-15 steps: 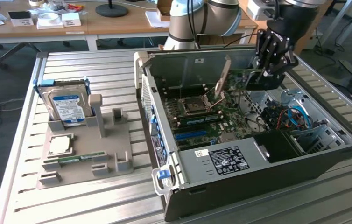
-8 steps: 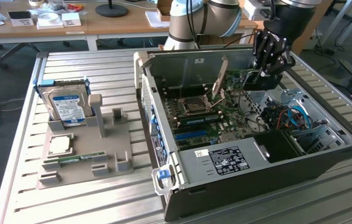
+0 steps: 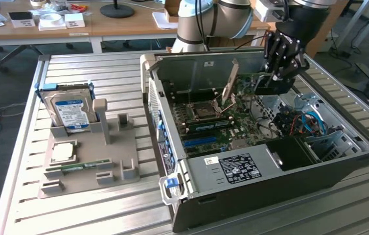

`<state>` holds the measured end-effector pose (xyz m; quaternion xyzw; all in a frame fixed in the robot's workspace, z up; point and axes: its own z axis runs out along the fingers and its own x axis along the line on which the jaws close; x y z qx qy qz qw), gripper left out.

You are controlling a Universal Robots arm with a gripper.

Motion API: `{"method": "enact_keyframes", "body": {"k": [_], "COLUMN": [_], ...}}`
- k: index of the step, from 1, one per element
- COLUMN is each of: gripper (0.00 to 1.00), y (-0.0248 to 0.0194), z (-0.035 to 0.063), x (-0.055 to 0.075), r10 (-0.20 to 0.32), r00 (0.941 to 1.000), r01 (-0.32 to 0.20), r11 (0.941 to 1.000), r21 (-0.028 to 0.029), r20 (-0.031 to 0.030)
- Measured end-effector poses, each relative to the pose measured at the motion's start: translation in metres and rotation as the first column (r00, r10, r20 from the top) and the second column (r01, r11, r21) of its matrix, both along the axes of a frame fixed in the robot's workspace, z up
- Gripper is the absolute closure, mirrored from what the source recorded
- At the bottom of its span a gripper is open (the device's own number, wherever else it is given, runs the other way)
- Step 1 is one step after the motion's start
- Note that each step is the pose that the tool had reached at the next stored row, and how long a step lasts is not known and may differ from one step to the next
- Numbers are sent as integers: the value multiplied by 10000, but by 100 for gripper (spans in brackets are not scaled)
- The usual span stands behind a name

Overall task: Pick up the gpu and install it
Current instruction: 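Insert the gpu into the slot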

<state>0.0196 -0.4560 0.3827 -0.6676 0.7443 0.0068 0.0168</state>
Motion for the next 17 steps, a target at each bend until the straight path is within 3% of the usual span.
{"method": "enact_keyframes", "body": {"k": [17], "gripper": [74], "y": [7], "z": [-31], "x": [-225], "r10": [350], "r00": [9994], "r01": [-350], "r11": [9994], "r21": [-2], "r20": [0]}}
